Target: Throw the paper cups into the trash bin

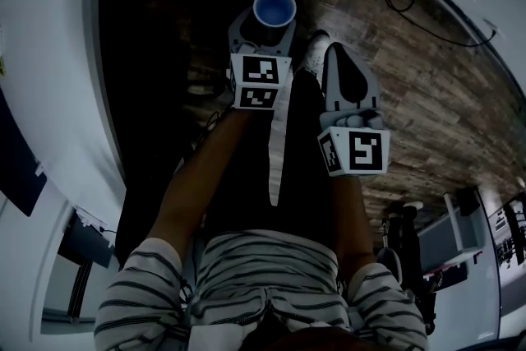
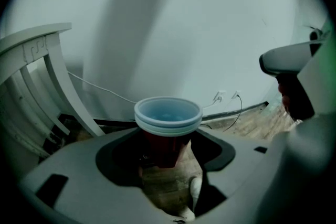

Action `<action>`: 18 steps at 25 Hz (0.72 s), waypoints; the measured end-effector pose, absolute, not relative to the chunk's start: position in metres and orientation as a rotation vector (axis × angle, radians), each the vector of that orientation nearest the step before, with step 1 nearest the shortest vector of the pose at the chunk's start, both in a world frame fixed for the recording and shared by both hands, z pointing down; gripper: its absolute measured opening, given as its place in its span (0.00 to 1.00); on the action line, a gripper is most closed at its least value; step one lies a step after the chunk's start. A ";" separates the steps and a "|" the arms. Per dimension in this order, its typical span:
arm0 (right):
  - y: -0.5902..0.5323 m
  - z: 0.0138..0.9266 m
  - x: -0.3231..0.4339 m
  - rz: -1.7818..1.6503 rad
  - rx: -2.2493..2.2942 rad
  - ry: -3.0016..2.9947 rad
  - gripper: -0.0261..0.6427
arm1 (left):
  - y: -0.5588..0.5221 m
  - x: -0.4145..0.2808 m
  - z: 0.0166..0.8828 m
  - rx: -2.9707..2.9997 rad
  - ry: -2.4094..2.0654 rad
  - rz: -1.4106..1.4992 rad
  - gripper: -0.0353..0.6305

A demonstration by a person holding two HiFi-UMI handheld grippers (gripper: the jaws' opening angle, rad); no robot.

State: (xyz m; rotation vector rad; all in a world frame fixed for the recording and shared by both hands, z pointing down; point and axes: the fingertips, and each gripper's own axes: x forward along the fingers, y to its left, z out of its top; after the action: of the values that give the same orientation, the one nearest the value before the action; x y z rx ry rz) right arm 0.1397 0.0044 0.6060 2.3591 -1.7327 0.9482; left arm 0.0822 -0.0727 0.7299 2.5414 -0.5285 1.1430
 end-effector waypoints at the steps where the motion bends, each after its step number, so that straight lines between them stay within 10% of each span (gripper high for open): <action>1: 0.005 0.608 0.140 0.952 2.359 -1.731 0.06 | -0.072 0.082 0.736 2.539 -0.522 1.155 0.50; 18: 0.002 0.634 0.137 0.983 2.337 -1.729 0.06 | -0.074 0.096 0.809 2.534 -0.370 1.340 0.50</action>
State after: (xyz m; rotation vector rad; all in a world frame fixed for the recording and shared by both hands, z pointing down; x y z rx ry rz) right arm 0.1366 0.0019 0.6340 2.3370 -1.7289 0.9831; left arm 0.0958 -0.0740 0.8085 2.5344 -0.3702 1.3398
